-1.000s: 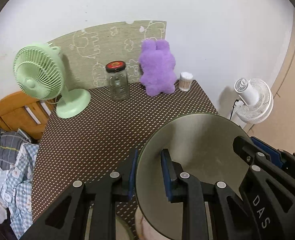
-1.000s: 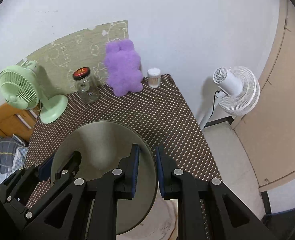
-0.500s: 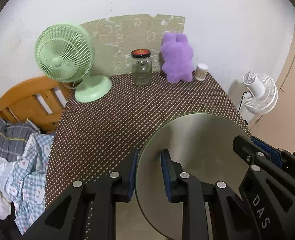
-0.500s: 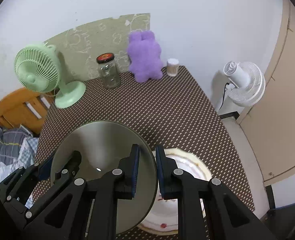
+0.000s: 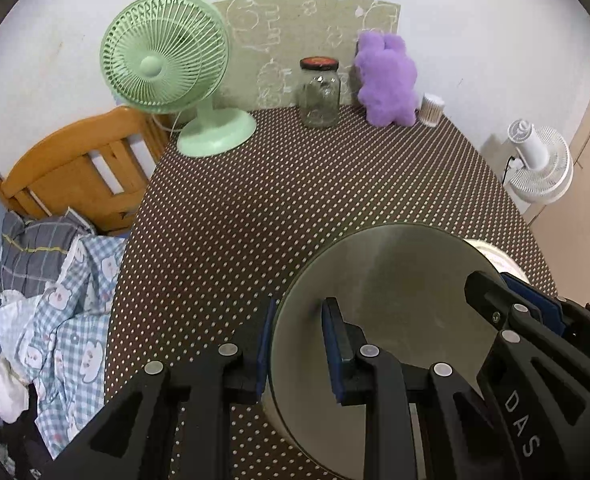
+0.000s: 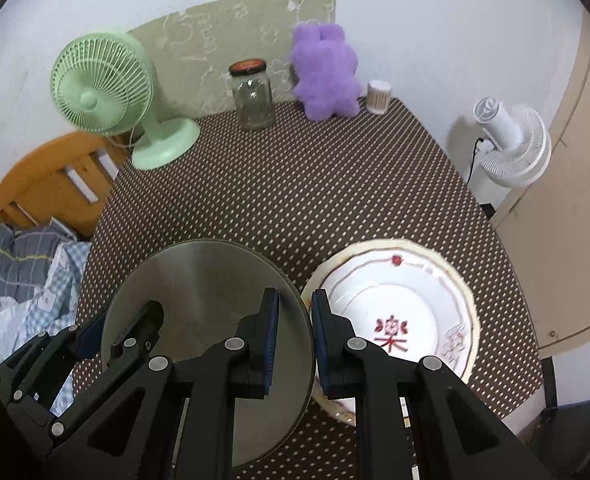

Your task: Organize plates and bowls

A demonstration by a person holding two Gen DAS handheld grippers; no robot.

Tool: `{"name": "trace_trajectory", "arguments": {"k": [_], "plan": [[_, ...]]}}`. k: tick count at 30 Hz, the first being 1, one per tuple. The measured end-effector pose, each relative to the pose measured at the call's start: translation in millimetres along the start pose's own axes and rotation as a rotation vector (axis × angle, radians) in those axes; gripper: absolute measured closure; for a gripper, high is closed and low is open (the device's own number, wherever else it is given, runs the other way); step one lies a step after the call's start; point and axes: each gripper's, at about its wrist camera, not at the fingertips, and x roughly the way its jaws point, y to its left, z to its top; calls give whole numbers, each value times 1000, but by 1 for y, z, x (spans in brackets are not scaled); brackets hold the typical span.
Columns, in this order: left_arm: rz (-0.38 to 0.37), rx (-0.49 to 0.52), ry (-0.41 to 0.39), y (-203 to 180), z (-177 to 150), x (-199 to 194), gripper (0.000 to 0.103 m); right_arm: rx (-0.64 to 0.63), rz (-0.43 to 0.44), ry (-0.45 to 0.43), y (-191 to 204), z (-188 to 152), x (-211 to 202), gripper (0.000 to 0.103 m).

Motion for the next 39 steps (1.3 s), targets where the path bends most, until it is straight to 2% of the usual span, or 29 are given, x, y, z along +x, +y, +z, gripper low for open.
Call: {"name": "trace_trajectory", "arguments": {"k": [14,23,29,37,39], "plan": [[18,-3,73,15,-23,23,82,-12,14,76,13,-22,25,83],[28,-1,97,19,-23,34,82,-14,24,97,20,-25,39,83],[9,8,123,15,-23,47,82,-18,-1,103,20,-25,49,83],[-4,24,103,16,-25,46,82,-34,-10,115,23,-26,55,82],[-30,15,112,19,-25,45,77,-27,-1,121,22,-26,54,81]]}}
